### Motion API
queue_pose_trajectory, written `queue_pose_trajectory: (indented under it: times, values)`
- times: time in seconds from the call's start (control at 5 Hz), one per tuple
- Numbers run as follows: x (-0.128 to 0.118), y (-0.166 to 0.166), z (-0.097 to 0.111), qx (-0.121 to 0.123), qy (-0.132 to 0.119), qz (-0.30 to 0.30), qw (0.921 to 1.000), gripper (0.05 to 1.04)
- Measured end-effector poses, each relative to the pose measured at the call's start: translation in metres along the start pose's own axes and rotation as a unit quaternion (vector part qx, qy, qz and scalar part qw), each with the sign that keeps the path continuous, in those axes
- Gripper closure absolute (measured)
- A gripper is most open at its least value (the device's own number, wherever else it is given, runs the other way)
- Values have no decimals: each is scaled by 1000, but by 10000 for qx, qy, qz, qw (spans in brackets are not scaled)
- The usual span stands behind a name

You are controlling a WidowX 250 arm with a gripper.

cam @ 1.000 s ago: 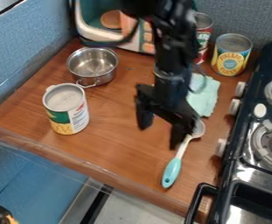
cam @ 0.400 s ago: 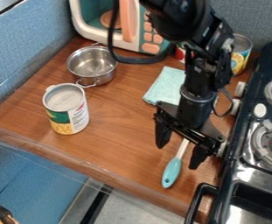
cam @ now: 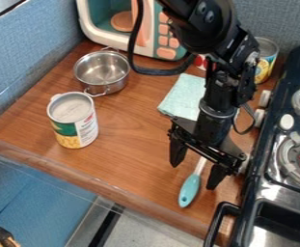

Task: Move the blue laddle to the center of the table between silver pot and can

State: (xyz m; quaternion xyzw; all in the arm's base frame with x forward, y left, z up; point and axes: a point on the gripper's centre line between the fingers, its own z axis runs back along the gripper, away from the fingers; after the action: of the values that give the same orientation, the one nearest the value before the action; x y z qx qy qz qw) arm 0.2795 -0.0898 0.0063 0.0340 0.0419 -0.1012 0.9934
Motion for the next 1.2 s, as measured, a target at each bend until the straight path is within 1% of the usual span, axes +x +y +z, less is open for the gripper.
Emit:
queue_pose_trajectory:
  times: [0.2, 0.4, 0.6, 0.8, 1.0, 1.2]
  values:
    - [-5, 3, -7, 76, -13, -76, 9999, 83]
    - [-12, 8, -14, 38, -120, -52, 9999, 83]
    - [-19, 16, -16, 9, -169, -154, 9997, 150]
    - [-22, 22, -16, -101, -267, -195, 9994, 440]
    - [-26, 29, -16, -122, -308, -310, 9990, 730]
    - [-28, 32, -16, -177, -423, -425, 9980, 760]
